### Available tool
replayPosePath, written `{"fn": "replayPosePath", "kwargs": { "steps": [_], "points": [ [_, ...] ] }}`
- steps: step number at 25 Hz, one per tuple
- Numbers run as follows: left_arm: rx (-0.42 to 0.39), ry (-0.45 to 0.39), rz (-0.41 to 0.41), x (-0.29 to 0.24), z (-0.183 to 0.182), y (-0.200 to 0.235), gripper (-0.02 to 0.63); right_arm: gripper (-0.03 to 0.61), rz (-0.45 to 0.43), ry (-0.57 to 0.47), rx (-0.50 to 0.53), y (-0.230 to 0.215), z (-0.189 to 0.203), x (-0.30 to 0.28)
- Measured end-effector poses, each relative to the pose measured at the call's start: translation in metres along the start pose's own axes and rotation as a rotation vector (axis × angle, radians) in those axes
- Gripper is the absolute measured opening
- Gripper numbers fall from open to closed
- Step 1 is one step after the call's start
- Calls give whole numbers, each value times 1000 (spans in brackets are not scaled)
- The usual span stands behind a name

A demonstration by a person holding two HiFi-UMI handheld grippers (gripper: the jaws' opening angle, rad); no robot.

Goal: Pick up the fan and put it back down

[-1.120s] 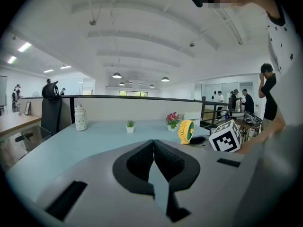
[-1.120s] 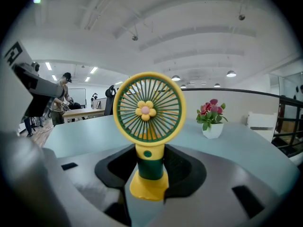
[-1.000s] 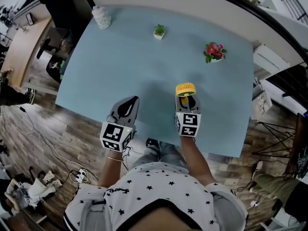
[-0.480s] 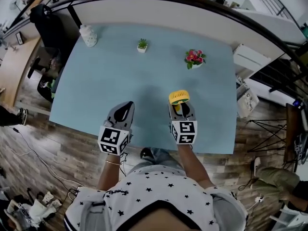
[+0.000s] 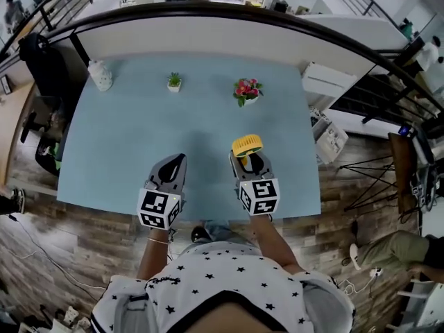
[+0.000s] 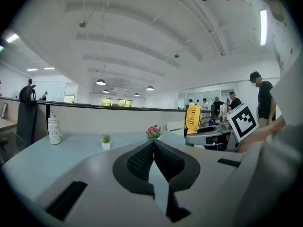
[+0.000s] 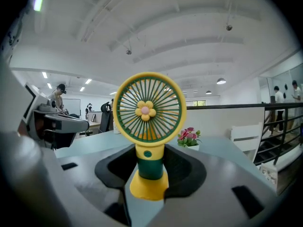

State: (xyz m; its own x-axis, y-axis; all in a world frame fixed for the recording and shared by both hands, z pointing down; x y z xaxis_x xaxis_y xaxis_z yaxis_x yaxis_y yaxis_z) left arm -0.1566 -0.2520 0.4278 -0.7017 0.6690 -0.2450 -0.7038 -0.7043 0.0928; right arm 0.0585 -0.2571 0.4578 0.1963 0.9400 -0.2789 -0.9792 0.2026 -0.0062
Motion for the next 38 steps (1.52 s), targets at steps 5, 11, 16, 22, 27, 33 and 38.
{"fn": "replayPosePath", "kwargs": {
  "steps": [5, 11, 16, 22, 27, 33, 38],
  "points": [
    [-19, -19, 49, -10, -7, -11, 28, 172, 17, -21, -6, -9, -15, 17],
    [-34, -39, 99, -17, -15, -26, 28, 172, 29, -41, -12, -15, -27, 37],
    [-48, -53, 118, -15, -21, -34, 28, 172, 33, -64, -8, -15, -37, 50],
    [-49, -44, 127, -11, -18, -40, 28, 173, 18, -74, -26, -11, -41, 62],
    [-53, -42, 125, -6, -18, -41, 28, 172, 1, -80, -30, -6, -42, 64],
    [-53, -38, 118, -5, -18, -41, 28, 172, -7, -76, -35, -6, -41, 64],
    [-57, -32, 118, -4, -17, -44, 28, 172, -15, -72, -42, -7, -39, 65]
  ]
}}
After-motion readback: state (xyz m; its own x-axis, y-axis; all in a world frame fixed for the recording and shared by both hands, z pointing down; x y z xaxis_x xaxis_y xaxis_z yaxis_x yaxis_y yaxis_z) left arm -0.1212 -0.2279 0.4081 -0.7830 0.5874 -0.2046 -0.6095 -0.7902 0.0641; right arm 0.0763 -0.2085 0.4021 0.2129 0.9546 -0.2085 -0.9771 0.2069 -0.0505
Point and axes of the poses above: the fingertips, and each gripper's own axes: x backward along the fingers, y to its left, z out of its underside, the point moved 6 cm from there along x, backward along the fingers, and after that the axes turned 7 degrees about z, right-handed, at the moved point
